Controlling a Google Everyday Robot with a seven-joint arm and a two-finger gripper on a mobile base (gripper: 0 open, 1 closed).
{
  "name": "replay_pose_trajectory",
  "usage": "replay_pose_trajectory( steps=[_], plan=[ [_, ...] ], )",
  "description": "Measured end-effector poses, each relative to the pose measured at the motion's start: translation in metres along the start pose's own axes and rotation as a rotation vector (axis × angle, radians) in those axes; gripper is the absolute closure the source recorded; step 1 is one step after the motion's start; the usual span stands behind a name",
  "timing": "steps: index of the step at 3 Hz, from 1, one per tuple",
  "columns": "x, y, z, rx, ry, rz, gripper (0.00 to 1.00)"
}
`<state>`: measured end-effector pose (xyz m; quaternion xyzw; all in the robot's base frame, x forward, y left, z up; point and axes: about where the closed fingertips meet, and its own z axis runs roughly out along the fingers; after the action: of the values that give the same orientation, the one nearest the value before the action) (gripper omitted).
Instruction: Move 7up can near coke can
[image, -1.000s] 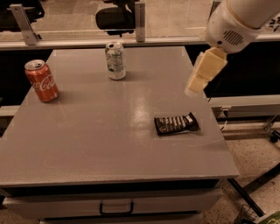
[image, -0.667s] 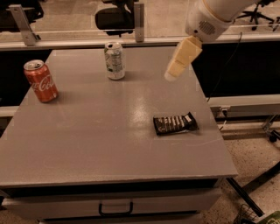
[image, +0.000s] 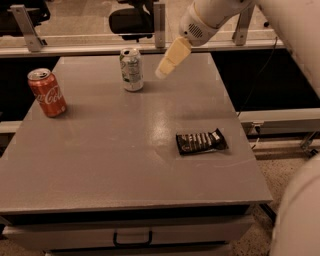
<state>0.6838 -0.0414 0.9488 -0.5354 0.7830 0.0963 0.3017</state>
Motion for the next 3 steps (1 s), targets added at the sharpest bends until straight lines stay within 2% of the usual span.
replay_pose_trajectory(
  steps=[1,2,3],
  plan=[
    [-0.028,-0.012,0.039,0.024,-0.005,0.002,0.0],
    [-0.045,-0.024,0.079,0.023,0.014,0.024,0.0],
    [-0.054,-0.024,0.097,0.012,0.019,0.028,0.0]
  ],
)
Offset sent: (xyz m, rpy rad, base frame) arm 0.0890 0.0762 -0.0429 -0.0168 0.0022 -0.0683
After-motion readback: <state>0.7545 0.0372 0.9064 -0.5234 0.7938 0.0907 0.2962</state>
